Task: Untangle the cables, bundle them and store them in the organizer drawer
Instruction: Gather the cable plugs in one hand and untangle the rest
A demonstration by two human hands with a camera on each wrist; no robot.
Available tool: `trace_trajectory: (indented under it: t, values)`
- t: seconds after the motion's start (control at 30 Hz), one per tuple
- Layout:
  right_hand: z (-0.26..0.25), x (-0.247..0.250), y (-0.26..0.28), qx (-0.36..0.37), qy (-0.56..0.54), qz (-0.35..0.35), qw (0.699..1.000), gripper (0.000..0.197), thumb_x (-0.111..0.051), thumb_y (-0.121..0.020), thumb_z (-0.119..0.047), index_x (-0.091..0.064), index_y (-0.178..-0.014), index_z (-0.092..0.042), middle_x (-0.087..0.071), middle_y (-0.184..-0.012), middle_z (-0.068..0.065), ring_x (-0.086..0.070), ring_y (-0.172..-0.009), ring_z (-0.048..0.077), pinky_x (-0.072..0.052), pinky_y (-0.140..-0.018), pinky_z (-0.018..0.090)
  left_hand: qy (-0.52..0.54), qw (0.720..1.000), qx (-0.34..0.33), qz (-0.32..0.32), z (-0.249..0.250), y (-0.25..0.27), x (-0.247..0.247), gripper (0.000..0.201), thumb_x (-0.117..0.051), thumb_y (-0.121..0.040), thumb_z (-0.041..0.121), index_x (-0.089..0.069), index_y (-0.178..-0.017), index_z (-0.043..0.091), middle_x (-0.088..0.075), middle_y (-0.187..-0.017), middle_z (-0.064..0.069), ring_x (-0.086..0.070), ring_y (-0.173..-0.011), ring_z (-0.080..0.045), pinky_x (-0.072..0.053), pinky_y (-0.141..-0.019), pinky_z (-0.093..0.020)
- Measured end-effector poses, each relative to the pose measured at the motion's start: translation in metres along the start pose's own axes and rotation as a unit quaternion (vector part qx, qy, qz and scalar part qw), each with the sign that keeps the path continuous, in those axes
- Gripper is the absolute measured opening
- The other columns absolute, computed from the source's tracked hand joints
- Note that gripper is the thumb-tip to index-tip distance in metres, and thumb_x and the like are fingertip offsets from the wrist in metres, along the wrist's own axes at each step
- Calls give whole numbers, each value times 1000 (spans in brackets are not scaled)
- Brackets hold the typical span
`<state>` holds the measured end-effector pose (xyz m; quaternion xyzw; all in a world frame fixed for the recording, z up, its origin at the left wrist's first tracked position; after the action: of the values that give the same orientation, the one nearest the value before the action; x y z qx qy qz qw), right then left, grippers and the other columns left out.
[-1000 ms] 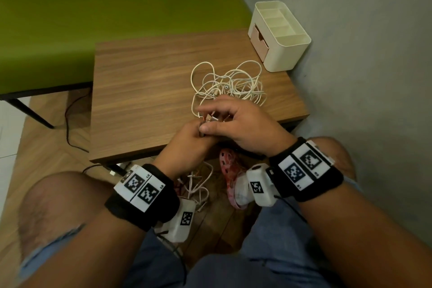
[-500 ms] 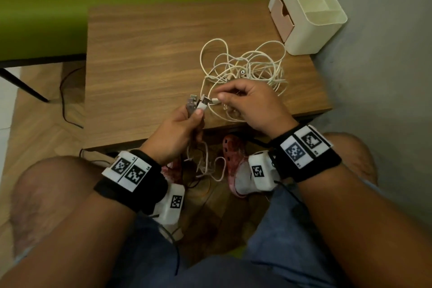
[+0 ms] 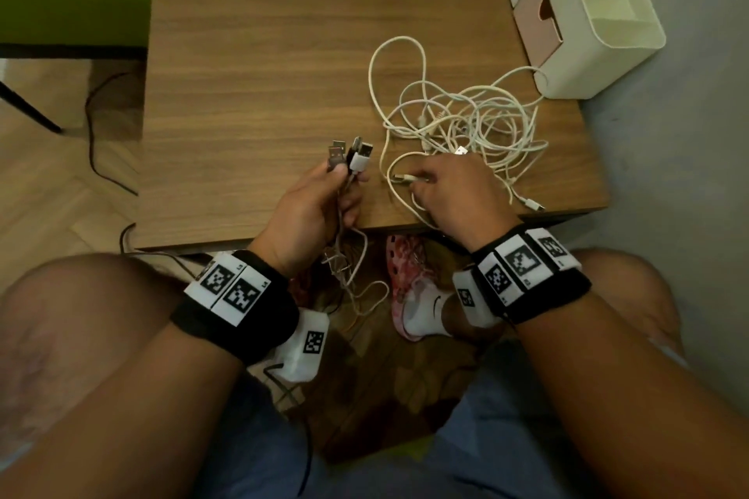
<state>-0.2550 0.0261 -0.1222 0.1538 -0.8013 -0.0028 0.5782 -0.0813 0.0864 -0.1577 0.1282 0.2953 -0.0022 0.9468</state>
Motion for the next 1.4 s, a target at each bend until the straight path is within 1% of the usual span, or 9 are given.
trace_trajectory:
  t: [0.1, 0.17, 0.23, 0.4, 0.57, 0.83, 0.97, 1.1, 1.4]
  values:
    - [0, 1, 0, 33, -65, 68, 995, 22, -65, -93, -29, -75, -111, -21, -65, -101, 4, -59, -96, 21, -47, -84, 26, -15, 1000, -8, -3, 0, 0, 3, 29, -40, -91, 27, -55, -101, 4, -46, -74, -1, -40, -60, -8, -37, -56, -21]
    - [0, 5, 3, 57, -120, 131, 982, 22, -70, -90, -26, -76, -109, -15, -54, -96, 1, -53, -89, 13, -38, -76, 6, -47, 999, -9, 1, 2, 1, 2, 30, -40, -92, 32, -55, -98, 6, -42, -71, 0, -42, -60, -8, -38, -59, -21]
    - [0, 14, 7, 80, -146, 184, 969, 22, -71, -89, -24, -76, -108, -12, -53, -97, 1, -52, -92, 13, -35, -79, 2, -92, 996, -20, 6, 5, 2, 0, 27, -40, -92, 35, -52, -90, 11, -43, -71, 1, -45, -60, -8, -40, -62, -23]
    - [-1, 34, 15, 129, -129, 236, 954, 22, -69, -90, -25, -76, -106, -12, -72, -98, 2, -63, -93, 19, -47, -86, 28, -147, 987, -62, -19, 13, 2, -16, 25, -35, -96, 34, -43, -89, 12, -47, -67, 4, -52, -62, -13, -46, -65, -25]
    - [-3, 53, 23, 41, -290, 172, 941, 15, -72, -89, -25, -74, -104, -23, -64, -82, -24, -59, -76, -17, -43, -68, 2, -201, 973, -110, -27, 26, 1, -42, 6, -38, -97, 23, -41, -100, 19, -46, -76, -1, -50, -69, -17, -48, -67, -25]
    - [-9, 70, 42, 47, -467, 108, 877, 12, -76, -85, -12, -72, -81, -23, -75, -79, 5, -73, -78, 20, -56, -64, 27, -304, 936, -173, 36, 29, -5, -81, 17, -42, -103, 10, -45, -118, 15, -56, -96, 5, -54, -71, 5, -45, -67, -16]
    - [-10, 78, 52, 65, -518, 68, 851, 15, -72, -87, -4, -71, -82, -18, -74, -75, 0, -73, -77, 16, -56, -62, 24, -302, 935, -186, 27, 28, 3, -98, 20, -40, -104, 6, -45, -123, 8, -59, -105, 3, -59, -83, 11, -44, -72, -9]
    - [-6, 81, 54, 44, -539, 43, 840, 9, -69, -89, -5, -71, -86, -14, -73, -79, 1, -74, -78, 16, -55, -61, 23, -280, 940, -195, 8, 28, 9, -106, 24, -40, -101, 16, -46, -123, 10, -61, -116, -4, -61, -108, -10, -49, -90, -26]
    - [-3, 88, 63, 36, -555, 72, 828, 11, -66, -92, -5, -63, -91, -15, -73, -69, 0, -70, -63, 11, -53, -54, 21, -307, 926, -218, -37, 30, 20, -123, 20, -34, -105, 10, -45, -121, 8, -61, -110, -1, -62, -101, -4, -49, -86, -21]
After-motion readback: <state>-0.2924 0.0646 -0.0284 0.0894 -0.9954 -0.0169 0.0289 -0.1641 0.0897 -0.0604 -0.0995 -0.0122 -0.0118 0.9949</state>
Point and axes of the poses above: each hand's wrist, its own y-axis away from the middle knuckle, its own x-axis out of the back of the hand, z = x × y, the point moved 1 cm from there along -y, towards the middle knuckle
